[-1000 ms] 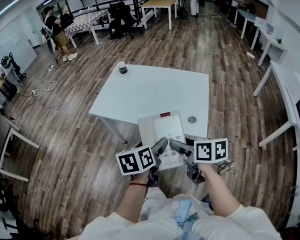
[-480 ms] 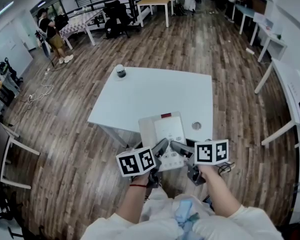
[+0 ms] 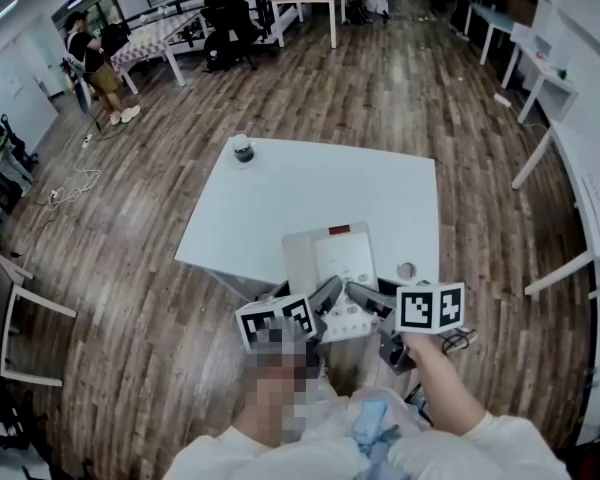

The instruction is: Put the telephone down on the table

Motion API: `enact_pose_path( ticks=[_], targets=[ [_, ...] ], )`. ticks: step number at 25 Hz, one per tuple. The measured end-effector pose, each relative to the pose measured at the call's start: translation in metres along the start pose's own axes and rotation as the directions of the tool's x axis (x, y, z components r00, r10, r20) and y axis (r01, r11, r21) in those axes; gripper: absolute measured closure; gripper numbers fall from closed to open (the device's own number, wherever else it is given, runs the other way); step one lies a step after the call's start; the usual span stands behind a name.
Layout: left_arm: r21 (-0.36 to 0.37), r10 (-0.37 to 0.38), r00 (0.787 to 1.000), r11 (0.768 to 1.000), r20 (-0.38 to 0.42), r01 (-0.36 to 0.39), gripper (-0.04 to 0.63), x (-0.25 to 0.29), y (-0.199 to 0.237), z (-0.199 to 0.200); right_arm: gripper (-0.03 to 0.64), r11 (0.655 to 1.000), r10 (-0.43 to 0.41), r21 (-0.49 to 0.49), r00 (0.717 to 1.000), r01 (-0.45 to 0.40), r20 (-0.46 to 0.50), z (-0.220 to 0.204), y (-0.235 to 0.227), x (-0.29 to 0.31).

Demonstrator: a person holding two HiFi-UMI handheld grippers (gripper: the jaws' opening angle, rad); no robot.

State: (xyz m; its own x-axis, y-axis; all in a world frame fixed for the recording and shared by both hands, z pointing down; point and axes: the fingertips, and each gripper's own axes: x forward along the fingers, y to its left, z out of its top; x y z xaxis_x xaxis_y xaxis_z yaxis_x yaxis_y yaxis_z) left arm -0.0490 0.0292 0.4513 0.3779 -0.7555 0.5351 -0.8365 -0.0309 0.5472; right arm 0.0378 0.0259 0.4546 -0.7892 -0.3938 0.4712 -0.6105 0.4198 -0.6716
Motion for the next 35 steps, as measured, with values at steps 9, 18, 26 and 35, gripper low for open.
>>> enact_pose_path(
  ticks=[9,18,26,35],
  targets=[
    [0.031,-0.030,1.000,0.999,-0.010,0.030,0.187,0.020,0.030,0.062,0.342,1.000,-0.018,0.007,0.999,0.018,0.036,0.048,0.012,0.048],
    [0.064,-0.041,0.999,0.997,-0.021,0.042,0.187,0.032,0.059,0.100,0.342,0.999,-0.025,0.026,0.998,0.024,0.058,0.072,0.020,0.088],
    [0.065,-0.055,0.998,0.996,-0.033,0.057,0.187,0.050,0.054,0.108,0.342,0.999,-0.042,0.034,0.997,0.040,0.063,0.086,0.007,0.090],
    [0.057,-0.020,0.999,0.998,-0.025,0.022,0.187,0.059,0.051,0.105,0.342,0.999,-0.021,0.026,0.999,0.021,0.029,0.089,-0.006,0.087]
  ],
)
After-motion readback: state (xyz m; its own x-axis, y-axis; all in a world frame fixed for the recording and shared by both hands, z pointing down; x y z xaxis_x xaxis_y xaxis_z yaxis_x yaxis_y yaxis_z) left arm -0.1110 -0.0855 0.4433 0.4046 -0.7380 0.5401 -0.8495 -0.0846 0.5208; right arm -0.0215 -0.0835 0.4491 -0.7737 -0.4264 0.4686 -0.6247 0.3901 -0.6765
